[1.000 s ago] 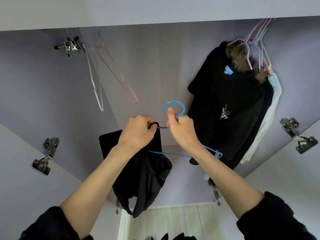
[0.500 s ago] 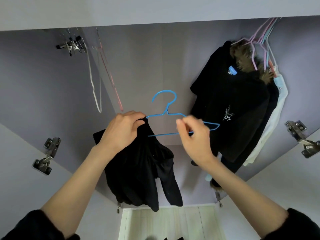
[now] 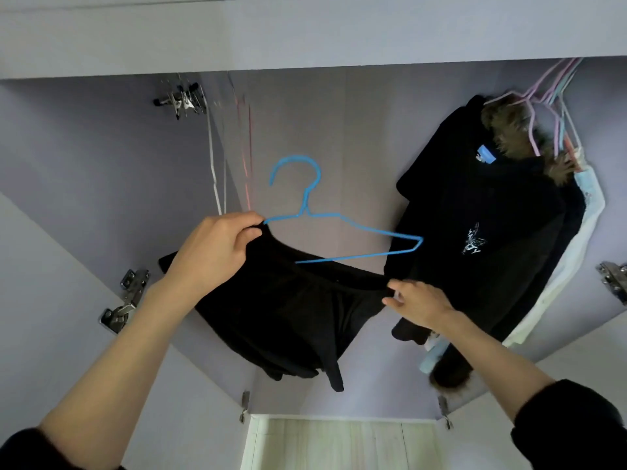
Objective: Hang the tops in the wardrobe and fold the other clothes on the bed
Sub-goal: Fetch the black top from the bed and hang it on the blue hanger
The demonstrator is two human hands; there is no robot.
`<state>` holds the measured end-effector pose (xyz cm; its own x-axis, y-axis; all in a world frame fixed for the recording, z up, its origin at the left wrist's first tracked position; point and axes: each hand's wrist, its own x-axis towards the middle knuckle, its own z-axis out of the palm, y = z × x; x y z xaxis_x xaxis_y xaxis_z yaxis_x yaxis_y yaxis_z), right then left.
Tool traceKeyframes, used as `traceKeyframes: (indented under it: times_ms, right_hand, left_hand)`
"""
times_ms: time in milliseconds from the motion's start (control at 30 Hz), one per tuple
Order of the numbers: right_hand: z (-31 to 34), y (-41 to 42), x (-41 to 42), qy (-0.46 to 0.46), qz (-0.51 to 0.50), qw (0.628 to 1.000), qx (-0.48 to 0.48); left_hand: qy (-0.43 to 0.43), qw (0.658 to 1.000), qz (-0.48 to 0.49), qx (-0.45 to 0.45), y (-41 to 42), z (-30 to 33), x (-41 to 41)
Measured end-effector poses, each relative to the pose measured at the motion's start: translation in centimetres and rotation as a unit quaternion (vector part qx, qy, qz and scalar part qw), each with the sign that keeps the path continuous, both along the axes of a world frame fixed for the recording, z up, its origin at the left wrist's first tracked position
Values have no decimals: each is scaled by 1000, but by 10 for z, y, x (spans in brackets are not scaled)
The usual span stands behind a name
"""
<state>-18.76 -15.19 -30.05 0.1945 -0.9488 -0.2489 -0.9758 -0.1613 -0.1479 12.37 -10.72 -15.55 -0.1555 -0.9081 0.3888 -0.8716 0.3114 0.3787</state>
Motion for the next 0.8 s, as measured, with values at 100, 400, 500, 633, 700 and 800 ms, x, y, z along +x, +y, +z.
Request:
traceKeyframes:
  times_ms: [100,400,500,633,700,800]
  right_hand:
    - [16,-4,-16,15,29,991,-128]
    - [75,8,6,-95,199,940,-261]
    - [91,13,17,-134,209,925,-288]
    - [98,12,9,-269,92,936,-209]
    - [101,11,5,-313,43,932,-177]
    - [104,7,0,-257,36,943,-210]
  left_hand:
    - [-56,998,12,18,3,-13,4]
    - [-85,996,-15,-2,-7,-16,-14]
    - [-63,997,-41,-16,-9,-16,-21]
    - [58,998,-22,-19,-12,-12,-23]
    - [112,994,13,-17,-14,-12,-24]
    - [126,991,35,-17,-17,-13,-25]
